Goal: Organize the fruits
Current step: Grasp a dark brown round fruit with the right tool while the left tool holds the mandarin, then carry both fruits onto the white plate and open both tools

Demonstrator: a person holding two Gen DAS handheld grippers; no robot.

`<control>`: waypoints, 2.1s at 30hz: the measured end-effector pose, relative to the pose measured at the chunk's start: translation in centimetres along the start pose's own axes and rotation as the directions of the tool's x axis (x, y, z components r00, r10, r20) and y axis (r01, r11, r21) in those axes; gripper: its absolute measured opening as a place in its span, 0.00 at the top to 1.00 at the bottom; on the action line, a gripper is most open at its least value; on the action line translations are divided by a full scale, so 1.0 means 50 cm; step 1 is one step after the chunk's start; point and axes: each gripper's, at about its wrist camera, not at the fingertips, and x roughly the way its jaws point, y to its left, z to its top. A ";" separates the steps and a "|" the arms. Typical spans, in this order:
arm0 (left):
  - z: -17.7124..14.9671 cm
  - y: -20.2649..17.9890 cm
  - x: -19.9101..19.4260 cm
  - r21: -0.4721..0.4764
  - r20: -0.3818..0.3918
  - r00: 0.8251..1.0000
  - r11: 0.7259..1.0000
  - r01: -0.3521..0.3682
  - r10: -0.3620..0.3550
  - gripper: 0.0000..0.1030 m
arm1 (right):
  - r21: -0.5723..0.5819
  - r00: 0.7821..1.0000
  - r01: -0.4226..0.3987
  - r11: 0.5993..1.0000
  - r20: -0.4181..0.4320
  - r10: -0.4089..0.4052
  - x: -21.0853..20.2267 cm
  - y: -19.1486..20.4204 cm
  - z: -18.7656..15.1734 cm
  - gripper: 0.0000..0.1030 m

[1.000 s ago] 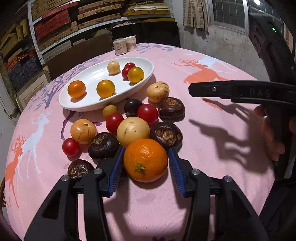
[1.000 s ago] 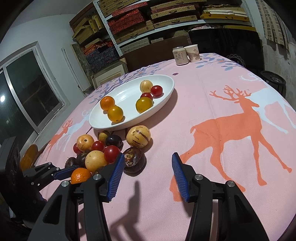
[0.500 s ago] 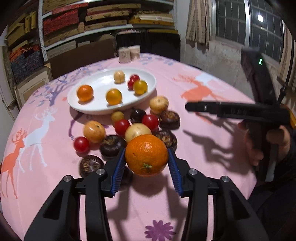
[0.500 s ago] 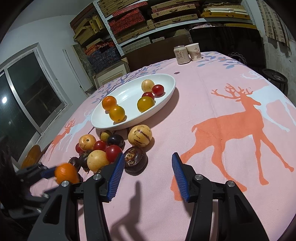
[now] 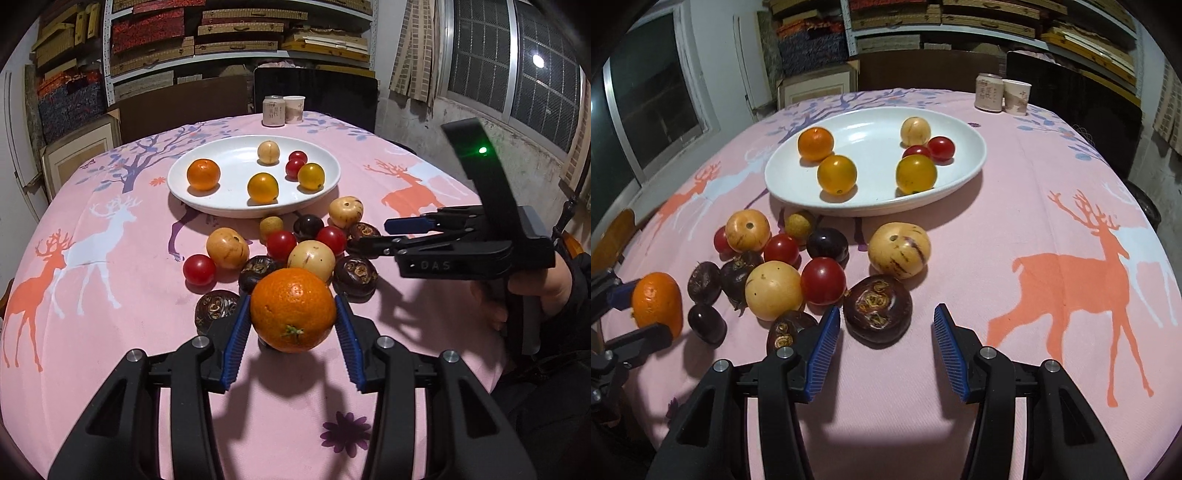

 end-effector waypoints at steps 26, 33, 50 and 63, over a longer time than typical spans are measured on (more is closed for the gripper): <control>-0.005 0.009 0.003 -0.022 -0.011 1.000 1.000 0.010 -0.011 0.57 | 0.017 0.999 0.014 1.000 -0.031 -0.013 0.014 0.003 0.004 0.60; -0.007 0.009 0.003 -0.022 -0.011 1.000 1.000 0.010 -0.011 0.57 | 0.058 1.000 0.005 0.998 -0.015 -0.004 -0.001 -0.016 -0.005 0.60; -0.002 0.012 0.003 -0.034 -0.006 1.000 0.999 0.017 -0.017 0.57 | 0.148 0.996 -0.056 0.987 0.070 0.046 -0.093 -0.072 -0.033 0.60; 0.141 0.042 0.042 -0.002 0.027 1.000 1.000 -0.007 0.007 0.57 | 0.098 0.979 -0.109 0.989 0.184 0.090 -0.134 -0.072 0.103 0.60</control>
